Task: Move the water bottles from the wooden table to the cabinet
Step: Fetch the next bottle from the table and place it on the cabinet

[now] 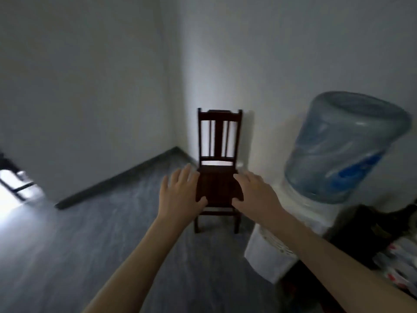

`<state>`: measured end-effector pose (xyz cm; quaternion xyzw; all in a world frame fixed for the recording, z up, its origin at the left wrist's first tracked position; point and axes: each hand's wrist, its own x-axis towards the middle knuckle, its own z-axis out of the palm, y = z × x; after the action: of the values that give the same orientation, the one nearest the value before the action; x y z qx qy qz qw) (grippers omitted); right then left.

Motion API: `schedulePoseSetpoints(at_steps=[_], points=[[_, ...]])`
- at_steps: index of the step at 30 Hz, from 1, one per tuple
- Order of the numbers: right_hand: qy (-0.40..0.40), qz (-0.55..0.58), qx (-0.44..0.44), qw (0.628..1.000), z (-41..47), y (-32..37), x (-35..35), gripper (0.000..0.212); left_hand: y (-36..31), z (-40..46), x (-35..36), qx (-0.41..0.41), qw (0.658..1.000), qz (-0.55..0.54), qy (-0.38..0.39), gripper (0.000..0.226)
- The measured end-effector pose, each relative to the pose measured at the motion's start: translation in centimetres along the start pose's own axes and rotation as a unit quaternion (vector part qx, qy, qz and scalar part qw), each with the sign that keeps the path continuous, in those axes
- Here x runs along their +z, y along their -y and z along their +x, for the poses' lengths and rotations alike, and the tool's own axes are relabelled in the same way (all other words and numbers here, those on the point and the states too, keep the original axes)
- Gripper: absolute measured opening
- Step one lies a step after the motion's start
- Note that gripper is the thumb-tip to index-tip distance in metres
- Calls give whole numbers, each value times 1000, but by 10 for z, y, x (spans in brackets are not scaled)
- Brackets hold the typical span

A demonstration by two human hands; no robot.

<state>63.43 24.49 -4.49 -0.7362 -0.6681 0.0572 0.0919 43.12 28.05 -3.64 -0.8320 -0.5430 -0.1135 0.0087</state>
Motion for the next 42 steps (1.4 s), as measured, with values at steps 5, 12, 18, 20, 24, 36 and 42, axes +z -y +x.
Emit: schedulePoseSetpoints(at_steps=[5,12,18,20,24,36,42], points=[[37,25,-168,985,12,137,20,76,104,-92,-36,-170,984,58,-13,69],[79,49,-366,926,-38,332,52,76,213,-248,-86,-380,918,108,-30,73],[113,53,-510,851,-124,476,78,74,273,-391,-121,-518,847,116,-38,69],[119,47,-548,827,-153,513,88,75,282,-434,-127,-558,820,119,-37,67],[143,37,-606,781,-206,573,107,73,285,-511,-125,-618,779,104,-21,65],[208,36,-714,668,-290,685,147,67,315,-626,-142,-737,666,116,-14,66],[206,27,-746,632,-258,743,161,70,369,-607,-136,-755,646,112,-11,65]])
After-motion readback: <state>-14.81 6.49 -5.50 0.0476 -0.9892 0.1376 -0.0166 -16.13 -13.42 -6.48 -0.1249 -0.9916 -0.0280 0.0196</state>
